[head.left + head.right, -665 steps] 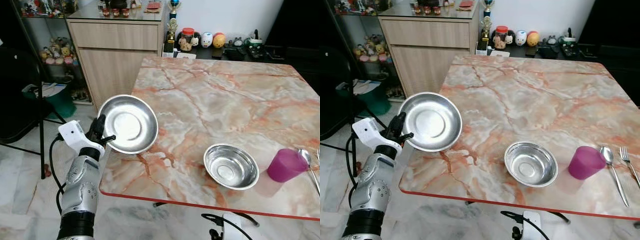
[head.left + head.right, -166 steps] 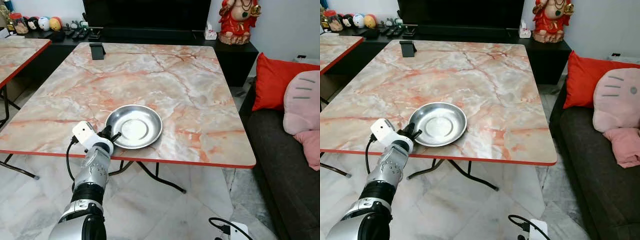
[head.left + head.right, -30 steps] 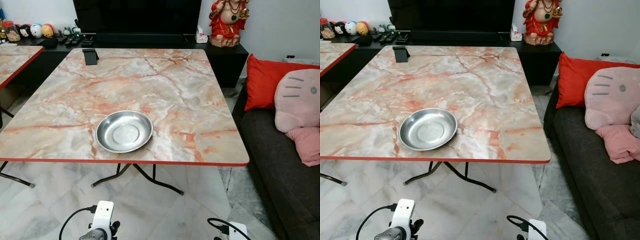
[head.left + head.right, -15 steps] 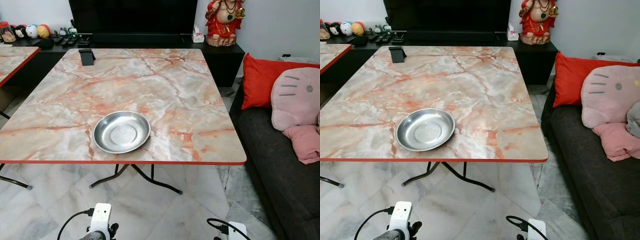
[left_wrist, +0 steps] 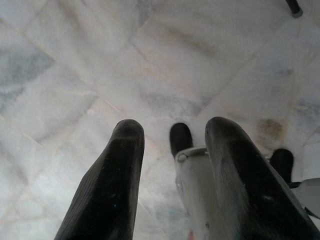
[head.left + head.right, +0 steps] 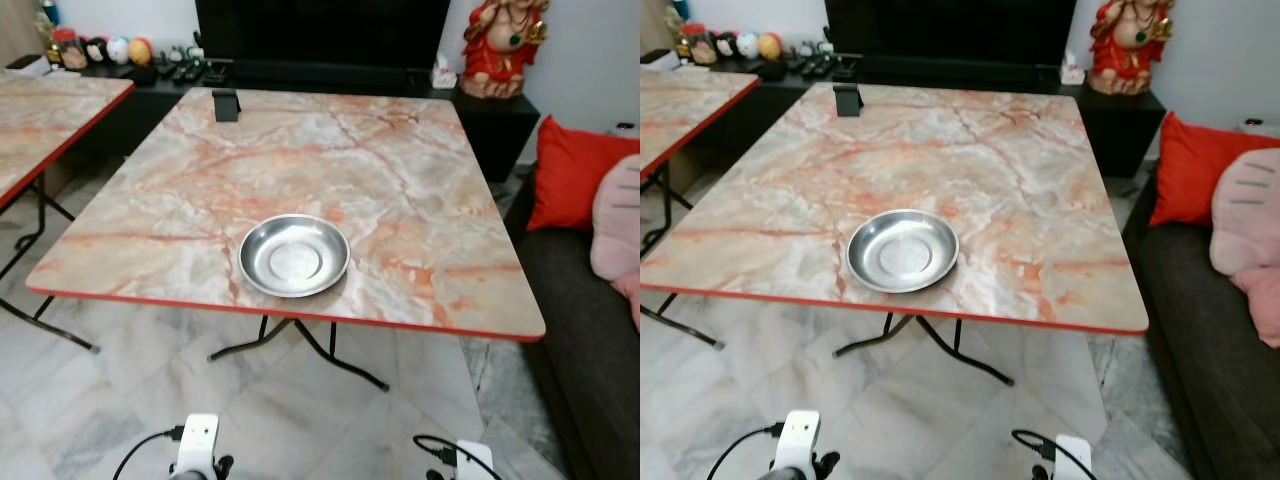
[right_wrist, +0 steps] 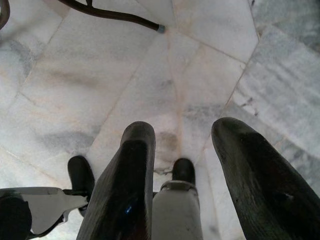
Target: Setting the table
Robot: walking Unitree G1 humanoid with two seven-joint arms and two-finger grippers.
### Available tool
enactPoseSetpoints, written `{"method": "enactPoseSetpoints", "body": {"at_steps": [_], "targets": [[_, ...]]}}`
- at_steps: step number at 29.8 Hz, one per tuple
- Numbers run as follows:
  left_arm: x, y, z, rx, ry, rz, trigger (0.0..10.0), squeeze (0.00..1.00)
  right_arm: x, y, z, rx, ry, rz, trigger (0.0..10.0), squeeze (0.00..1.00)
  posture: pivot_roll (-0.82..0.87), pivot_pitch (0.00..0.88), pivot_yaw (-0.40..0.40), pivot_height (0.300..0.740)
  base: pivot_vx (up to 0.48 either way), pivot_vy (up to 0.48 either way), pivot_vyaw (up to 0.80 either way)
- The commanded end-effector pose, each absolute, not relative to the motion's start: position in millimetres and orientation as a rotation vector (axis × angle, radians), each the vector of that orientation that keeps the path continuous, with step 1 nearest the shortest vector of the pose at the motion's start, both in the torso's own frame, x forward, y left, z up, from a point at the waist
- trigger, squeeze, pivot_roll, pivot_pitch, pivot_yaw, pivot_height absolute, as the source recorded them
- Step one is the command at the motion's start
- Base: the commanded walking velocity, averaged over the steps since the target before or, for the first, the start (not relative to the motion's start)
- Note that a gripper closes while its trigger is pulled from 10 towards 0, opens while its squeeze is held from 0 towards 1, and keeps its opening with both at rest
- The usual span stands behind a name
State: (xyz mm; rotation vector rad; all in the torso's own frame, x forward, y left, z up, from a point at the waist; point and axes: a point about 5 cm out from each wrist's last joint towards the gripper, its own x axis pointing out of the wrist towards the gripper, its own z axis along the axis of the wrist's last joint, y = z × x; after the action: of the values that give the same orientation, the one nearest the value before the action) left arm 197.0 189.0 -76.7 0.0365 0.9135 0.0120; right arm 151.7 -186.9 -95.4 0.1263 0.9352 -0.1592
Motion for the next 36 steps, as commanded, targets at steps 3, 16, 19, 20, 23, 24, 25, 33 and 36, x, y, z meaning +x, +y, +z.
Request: {"method": "enactPoseSetpoints", "body": {"at_steps": [3,16,19,20,23,24,25,33,36], "targets": [[196,188,-78,0.043,0.927,0.003,10.0,0.00,151,-190,-95,0.133,0.937,-0.176,10.0,0.00,-0.02,0.000,-0.015,0.740,0.000,0.246,0.00],[216,180,-68,0.057,0.883,-0.028,10.0,0.00,152,-187,-95,0.137,0.935,-0.175,10.0,0.00,-0.02,0.000,0.005,0.740,0.000,0.255,0.00],[218,181,-67,0.057,0.879,-0.029,10.0,0.00,152,-185,-96,0.138,0.938,-0.172,10.0,0.00,-0.03,0.000,0.006,0.740,0.000,0.264,0.00],[218,181,-67,0.057,0.879,-0.029,10.0,0.00,152,-185,-96,0.138,0.938,-0.172,10.0,0.00,-0.03,0.000,0.006,0.740,0.000,0.270,0.00],[217,183,-67,0.055,0.880,-0.021,10.0,0.00,152,-185,-96,0.140,0.938,-0.177,10.0,0.00,-0.02,0.000,0.007,0.740,0.000,0.316,0.00],[217,184,-67,0.052,0.878,-0.011,10.0,0.00,152,-185,-96,0.137,0.941,-0.173,10.0,0.00,-0.02,0.000,0.007,0.740,0.000,0.322,0.00],[217,184,-67,0.052,0.878,-0.011,10.0,0.00,152,-185,-96,0.137,0.941,-0.173,10.0,0.00,-0.02,0.000,0.007,0.740,0.000,0.322,0.00],[213,194,-68,0.031,0.875,0.051,10.0,0.00,152,-185,-96,0.126,0.942,-0.165,10.0,0.00,-0.02,0.000,-0.001,0.740,0.000,0.323,0.00],[213,194,-68,0.031,0.875,0.050,10.0,0.00,153,-185,-95,0.124,0.940,-0.162,10.0,0.00,-0.01,0.000,-0.003,0.740,0.000,0.322,0.00]]}}
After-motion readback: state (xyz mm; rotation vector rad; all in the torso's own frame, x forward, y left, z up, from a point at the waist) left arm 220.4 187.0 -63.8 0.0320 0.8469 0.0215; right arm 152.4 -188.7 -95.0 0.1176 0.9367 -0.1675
